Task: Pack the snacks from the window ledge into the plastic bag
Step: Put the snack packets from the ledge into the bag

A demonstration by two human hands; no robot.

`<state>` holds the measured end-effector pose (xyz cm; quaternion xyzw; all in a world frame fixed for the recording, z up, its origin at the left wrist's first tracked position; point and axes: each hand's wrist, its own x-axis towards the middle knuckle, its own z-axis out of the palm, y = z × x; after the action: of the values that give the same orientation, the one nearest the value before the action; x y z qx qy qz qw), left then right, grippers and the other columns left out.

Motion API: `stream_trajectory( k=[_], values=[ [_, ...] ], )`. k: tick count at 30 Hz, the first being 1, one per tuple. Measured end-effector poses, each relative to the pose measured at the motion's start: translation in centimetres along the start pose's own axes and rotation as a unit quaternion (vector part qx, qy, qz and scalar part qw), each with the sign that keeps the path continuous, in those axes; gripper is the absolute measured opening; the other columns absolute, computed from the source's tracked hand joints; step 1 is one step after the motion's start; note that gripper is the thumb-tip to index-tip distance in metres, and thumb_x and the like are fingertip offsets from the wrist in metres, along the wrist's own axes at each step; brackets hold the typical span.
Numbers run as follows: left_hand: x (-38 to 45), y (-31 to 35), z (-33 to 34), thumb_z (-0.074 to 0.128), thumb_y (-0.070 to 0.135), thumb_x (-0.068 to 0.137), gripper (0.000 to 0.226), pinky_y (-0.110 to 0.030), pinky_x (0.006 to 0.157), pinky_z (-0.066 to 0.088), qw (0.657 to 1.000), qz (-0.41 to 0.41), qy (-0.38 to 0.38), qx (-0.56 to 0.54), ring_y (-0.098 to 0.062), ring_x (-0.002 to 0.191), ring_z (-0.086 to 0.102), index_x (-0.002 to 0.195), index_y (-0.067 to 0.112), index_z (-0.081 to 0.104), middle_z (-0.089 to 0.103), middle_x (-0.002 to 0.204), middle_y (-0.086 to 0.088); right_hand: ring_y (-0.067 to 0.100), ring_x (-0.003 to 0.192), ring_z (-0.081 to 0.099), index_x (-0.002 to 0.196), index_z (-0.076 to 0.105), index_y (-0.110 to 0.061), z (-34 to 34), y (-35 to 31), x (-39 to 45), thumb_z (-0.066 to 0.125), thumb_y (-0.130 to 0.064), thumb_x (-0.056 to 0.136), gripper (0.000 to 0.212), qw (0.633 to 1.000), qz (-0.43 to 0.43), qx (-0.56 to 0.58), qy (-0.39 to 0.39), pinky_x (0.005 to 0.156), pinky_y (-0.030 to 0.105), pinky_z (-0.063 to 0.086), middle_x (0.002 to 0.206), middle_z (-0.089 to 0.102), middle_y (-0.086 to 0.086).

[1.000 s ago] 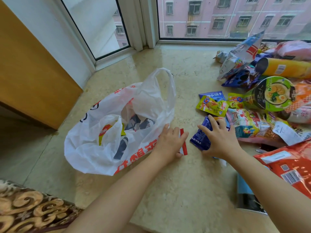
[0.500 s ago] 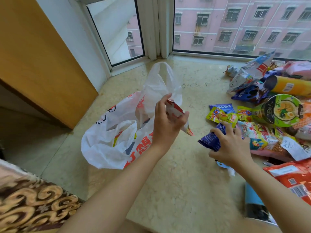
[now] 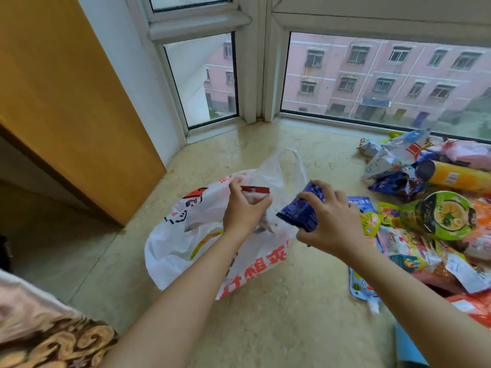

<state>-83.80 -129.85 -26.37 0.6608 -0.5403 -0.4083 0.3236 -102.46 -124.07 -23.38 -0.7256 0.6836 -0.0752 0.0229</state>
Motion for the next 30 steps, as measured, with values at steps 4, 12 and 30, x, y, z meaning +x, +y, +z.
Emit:
stream_trajectory(
  k=[4,12,30],
  values=[
    [2.4,-1.6,0.3,0.07,0.062,0.071,0.069,-0.041,0.084,0.052,0.991,-0.007,-0.046,0.125,-0.02,0.1,0.059,0.119,0.028,0.034,0.056,0.115,0.005,0.029,0.123,0.038,0.135,0.04,-0.035,1.8,-2.7,2.0,0.062,-0.056,0.061,0.08,0.998,-0.033,-0.034,-0.046,0.086,0.045,0.038,0.15,0.026,0.001],
    [6.3,-5.4,0.8,0.028,0.071,0.088,0.073,-0.042,0.087,0.051,0.973,0.029,-0.112,0.198,-0.025,0.114,0.058,0.146,0.027,0.025,0.055,0.135,-0.002,0.028,0.126,0.034,0.138,0.033,-0.035,5.8,-4.3,5.4,0.06,-0.062,0.068,0.08,0.994,-0.023,-0.031,-0.1,0.092,0.047,0.038,0.15,0.022,-0.001],
    [8.6,-9.7,-3.3,0.075,0.037,0.071,0.106,-0.036,0.103,0.043,0.888,0.221,-0.187,0.356,-0.016,0.139,0.029,0.151,0.036,0.006,0.022,0.156,0.008,0.024,0.148,0.001,0.152,0.001,-0.024,12.0,-10.5,7.9,0.062,-0.048,0.085,0.093,0.975,0.015,0.183,-0.123,0.114,0.042,0.027,0.161,-0.005,0.006]
  ],
)
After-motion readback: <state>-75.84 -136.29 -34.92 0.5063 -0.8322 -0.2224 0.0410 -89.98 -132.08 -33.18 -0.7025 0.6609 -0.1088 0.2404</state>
